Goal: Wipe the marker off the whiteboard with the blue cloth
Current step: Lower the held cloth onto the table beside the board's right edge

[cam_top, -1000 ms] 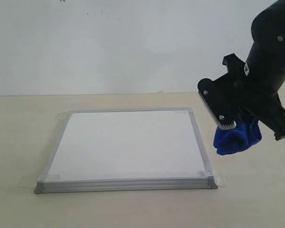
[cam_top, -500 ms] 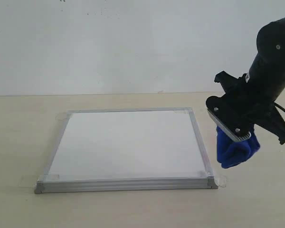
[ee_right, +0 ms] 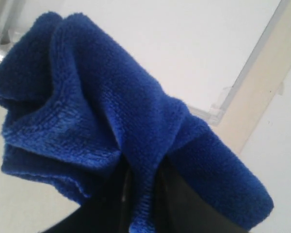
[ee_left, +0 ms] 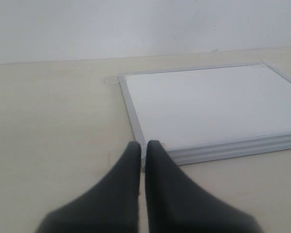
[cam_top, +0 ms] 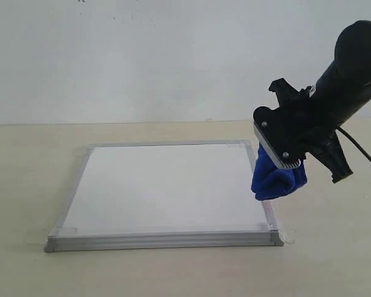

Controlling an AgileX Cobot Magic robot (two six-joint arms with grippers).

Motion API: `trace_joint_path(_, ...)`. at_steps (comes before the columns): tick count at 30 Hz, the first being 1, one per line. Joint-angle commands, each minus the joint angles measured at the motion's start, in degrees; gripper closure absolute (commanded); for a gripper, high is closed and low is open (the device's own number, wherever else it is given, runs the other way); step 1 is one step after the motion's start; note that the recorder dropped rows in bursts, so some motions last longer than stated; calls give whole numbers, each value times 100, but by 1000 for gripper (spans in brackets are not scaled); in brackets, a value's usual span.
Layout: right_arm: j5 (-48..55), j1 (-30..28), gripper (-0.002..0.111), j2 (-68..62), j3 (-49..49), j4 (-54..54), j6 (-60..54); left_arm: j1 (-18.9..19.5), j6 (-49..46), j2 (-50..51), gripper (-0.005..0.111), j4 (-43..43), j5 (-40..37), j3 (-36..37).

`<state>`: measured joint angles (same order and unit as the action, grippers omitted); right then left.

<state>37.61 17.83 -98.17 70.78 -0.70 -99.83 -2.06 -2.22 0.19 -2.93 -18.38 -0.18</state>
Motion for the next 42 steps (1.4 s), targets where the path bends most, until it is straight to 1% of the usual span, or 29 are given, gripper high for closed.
trace_joint_path(1, 50, -29, 109, 37, -14, 130, 7, -39, -26, -19, 103, -67, 20, 18)
trace_joint_path(5, 492, -32, 109, 37, -14, 363, -110, -39, -26, -19, 103, -67, 20, 18)
trace_joint_path(16, 214, -61, 109, 37, -14, 281, -46, -39, -26, -19, 103, -67, 20, 18)
trace_joint_path(42, 225, -61, 109, 37, -14, 281, -46, -39, -26, -19, 103, -67, 20, 18)
